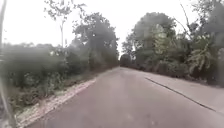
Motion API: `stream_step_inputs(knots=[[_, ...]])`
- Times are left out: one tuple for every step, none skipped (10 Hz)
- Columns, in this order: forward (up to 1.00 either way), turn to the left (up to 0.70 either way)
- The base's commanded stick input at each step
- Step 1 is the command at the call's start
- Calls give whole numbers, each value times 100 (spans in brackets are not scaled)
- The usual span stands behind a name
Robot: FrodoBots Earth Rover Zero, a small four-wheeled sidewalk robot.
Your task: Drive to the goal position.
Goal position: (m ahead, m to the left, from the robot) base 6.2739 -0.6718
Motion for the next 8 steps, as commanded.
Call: stream_step_inputs(knots=[[70, -2], [70, 0], [70, 0], [70, 0], [70, 0], [70, 0], [70, 0], [70, -1]])
